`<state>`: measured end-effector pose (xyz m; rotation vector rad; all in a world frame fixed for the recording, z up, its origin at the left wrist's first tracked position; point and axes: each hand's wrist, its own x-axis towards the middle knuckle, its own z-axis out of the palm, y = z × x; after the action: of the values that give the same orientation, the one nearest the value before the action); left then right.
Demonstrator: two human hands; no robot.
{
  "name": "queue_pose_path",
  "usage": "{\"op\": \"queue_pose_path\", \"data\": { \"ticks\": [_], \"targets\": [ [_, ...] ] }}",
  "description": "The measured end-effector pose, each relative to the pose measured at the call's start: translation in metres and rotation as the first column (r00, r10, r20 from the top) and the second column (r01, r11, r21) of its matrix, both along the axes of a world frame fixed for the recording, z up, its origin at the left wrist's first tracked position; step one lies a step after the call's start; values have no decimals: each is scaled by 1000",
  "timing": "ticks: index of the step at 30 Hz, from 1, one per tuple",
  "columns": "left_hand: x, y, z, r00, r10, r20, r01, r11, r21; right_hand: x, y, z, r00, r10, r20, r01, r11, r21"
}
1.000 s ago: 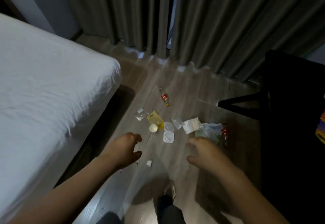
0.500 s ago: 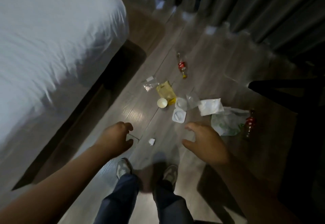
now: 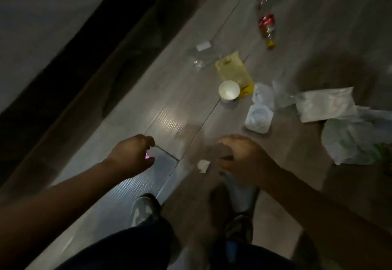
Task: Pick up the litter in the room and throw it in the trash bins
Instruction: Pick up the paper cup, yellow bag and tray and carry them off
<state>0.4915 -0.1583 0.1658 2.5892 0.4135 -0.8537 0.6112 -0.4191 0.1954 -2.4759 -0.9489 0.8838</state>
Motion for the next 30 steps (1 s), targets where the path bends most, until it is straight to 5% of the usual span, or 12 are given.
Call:
{"op": "queue_pose_path", "data": {
  "ticks": [5, 10, 19, 30],
  "targets": [
    [-7, 23, -118, 999, -19, 49, 18, 999, 33, 10, 29, -119, 991, 94, -92, -103, 989, -103],
    [-17, 28, -187, 986, -101, 135, 95, 994, 51, 8, 29, -187, 951, 307, 46, -302, 948, -99],
    [-38, 30, -185, 983, -178, 32, 173, 977, 121, -12, 0, -186, 927, 357, 117, -348, 933, -92],
    [-52, 14, -204, 940, -300, 161, 292, 954, 74, -31, -2, -211, 853, 513, 93, -496, 854, -158]
  ]
}}
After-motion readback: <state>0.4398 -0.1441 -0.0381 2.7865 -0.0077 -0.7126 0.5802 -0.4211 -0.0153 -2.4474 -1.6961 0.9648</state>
